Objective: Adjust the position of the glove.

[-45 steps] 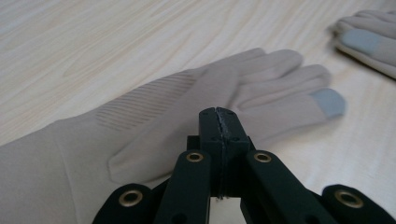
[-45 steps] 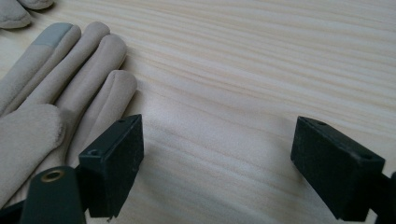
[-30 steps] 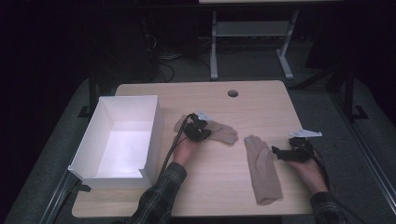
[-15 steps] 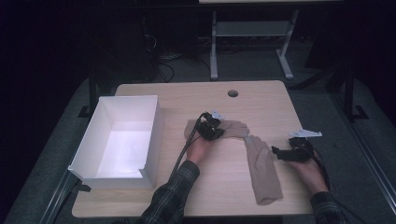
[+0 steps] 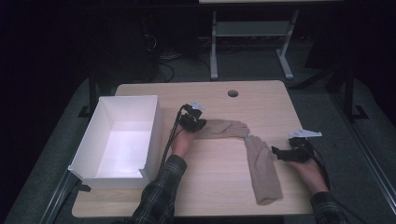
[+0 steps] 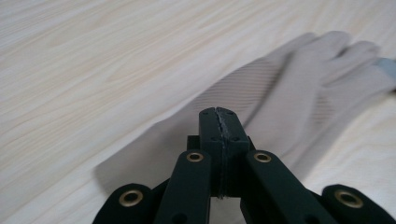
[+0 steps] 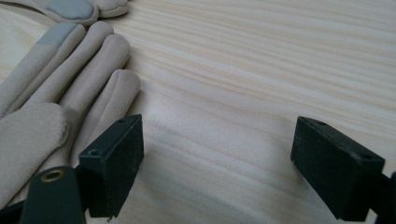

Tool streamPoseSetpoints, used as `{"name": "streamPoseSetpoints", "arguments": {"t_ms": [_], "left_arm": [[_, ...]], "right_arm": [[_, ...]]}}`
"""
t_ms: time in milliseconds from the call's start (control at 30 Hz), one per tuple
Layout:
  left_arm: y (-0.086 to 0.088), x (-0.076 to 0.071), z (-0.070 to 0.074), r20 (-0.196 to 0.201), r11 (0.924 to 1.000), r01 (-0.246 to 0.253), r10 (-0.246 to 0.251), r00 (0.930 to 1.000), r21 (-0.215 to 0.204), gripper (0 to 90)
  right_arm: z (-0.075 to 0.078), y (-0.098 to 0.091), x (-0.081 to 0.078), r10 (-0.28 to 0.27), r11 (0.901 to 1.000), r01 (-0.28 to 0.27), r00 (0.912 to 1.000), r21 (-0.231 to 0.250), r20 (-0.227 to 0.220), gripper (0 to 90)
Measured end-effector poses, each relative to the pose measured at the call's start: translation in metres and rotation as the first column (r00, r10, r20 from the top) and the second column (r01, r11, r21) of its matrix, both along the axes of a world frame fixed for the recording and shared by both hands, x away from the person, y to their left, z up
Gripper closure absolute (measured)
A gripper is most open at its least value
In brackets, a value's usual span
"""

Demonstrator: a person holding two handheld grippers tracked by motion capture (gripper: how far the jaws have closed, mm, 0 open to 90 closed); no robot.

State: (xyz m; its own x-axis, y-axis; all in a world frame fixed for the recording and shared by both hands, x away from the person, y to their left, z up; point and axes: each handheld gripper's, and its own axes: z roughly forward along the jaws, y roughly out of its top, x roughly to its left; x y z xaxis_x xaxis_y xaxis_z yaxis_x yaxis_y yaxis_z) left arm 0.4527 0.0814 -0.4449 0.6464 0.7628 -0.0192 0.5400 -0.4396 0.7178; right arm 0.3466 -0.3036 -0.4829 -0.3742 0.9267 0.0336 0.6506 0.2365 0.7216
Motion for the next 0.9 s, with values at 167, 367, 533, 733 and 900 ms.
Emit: {"name": "streamPoseSetpoints", "arguments": {"t_ms": [167,367,533,733,900], "left_arm": [[0.004,0.006,-0.006,0.001,0.9984,-0.027,0.027,0.9996,0.05,89.6],[0.004,0.009,-0.015,-0.026,0.9971,-0.029,0.031,0.9992,0.07,89.6],[0.006,0.007,-0.017,-0.038,0.9971,-0.028,0.031,0.9988,0.07,89.6],[0.014,-0.004,-0.019,-0.052,0.9985,-0.033,0.035,0.998,0.045,89.7],[0.016,-0.018,-0.018,-0.069,0.9987,-0.028,0.031,0.9971,0.043,89.7]], "right_arm": [[0.0,0.0,0.0,0.0,1.0,0.0,1.0,0.0,0.0,16.9],[0.0,0.0,0.0,0.002,1.0,-0.002,1.0,0.0,-0.001,16.9],[0.0,0.0,0.0,0.002,1.0,-0.002,1.0,0.0,-0.001,16.9],[0.0,0.0,0.0,0.002,1.0,-0.002,1.0,0.001,-0.001,16.9],[0.0,0.0,0.0,0.003,1.0,-0.003,1.0,0.001,-0.002,16.9]]}}
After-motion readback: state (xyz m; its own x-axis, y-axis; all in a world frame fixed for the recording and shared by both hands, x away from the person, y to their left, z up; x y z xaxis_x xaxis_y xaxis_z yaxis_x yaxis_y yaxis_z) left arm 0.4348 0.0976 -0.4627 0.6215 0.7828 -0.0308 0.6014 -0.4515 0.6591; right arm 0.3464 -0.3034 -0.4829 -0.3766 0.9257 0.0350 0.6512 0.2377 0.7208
